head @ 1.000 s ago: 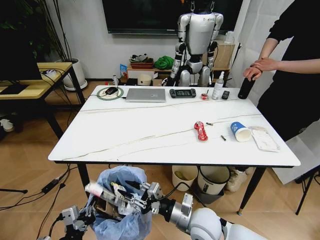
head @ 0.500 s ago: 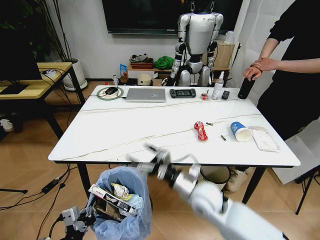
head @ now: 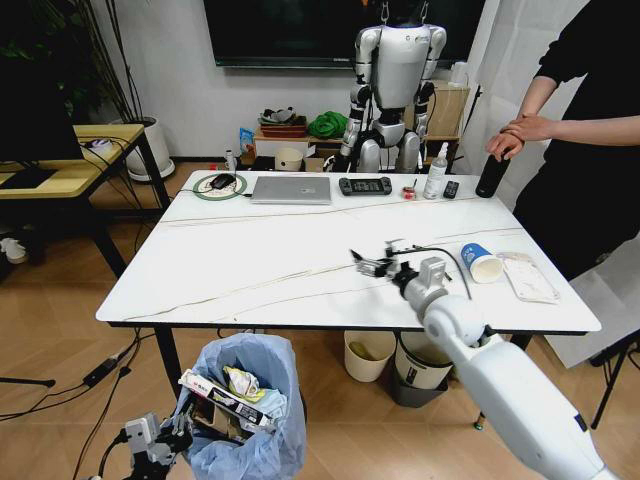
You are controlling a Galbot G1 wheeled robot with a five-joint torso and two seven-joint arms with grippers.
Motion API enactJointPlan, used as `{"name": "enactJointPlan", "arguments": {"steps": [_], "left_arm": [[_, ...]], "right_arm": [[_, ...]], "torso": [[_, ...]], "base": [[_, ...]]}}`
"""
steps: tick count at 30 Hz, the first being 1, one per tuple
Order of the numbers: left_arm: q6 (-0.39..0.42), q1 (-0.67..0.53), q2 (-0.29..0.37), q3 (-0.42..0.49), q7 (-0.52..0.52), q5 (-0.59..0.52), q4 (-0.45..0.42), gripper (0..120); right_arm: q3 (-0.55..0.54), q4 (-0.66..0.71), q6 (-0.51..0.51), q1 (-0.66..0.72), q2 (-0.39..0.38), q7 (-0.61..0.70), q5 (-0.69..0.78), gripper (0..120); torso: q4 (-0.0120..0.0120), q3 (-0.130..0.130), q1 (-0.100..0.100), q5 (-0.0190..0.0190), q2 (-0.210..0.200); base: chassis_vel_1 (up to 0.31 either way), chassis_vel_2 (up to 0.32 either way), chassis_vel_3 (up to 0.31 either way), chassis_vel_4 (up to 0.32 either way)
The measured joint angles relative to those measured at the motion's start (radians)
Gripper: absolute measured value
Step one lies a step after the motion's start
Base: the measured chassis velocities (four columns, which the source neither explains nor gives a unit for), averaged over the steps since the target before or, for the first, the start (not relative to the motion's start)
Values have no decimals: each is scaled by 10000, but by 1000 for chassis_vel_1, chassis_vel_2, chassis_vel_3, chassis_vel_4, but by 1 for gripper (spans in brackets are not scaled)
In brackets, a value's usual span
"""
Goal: Pick up the trash bin and place the trash from the table into it.
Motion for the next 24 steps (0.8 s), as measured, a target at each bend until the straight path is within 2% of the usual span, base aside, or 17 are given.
{"name": "enactJointPlan", "arguments": {"steps": [6,15,17,21,22,24], "left_arm": [[-3,-5,5,3,4,0,-35,0],[-4,-2,1,10,5,0,-71,0],[-4,-2,-1,10,5,0,-77,0],[-4,3,3,0,5,-4,-82,0],[-4,3,3,0,5,-4,-82,0],[-5,-6,4,-3,5,-7,-82,0]], "right_arm": [[483,-739,-807,72,-80,35,-126,100],[629,-959,-959,-66,-163,-96,-62,99],[630,-1008,-949,-71,-152,-127,7,93],[631,-1059,-894,-124,-151,-192,122,73],[631,-1059,-894,-124,-151,-192,122,73],[641,-1045,-885,-156,-163,-205,130,65]], "torso": [[0,-1,0,-2,0],[0,-1,-1,-2,1],[0,-1,0,-2,1],[1,-1,0,-3,3],[1,-1,0,-3,3],[1,-1,-1,-5,3]], "base": [[0,0,0,0],[0,0,0,0],[0,0,0,0],[0,0,0,0],[0,0,0,0],[0,0,0,0]]}}
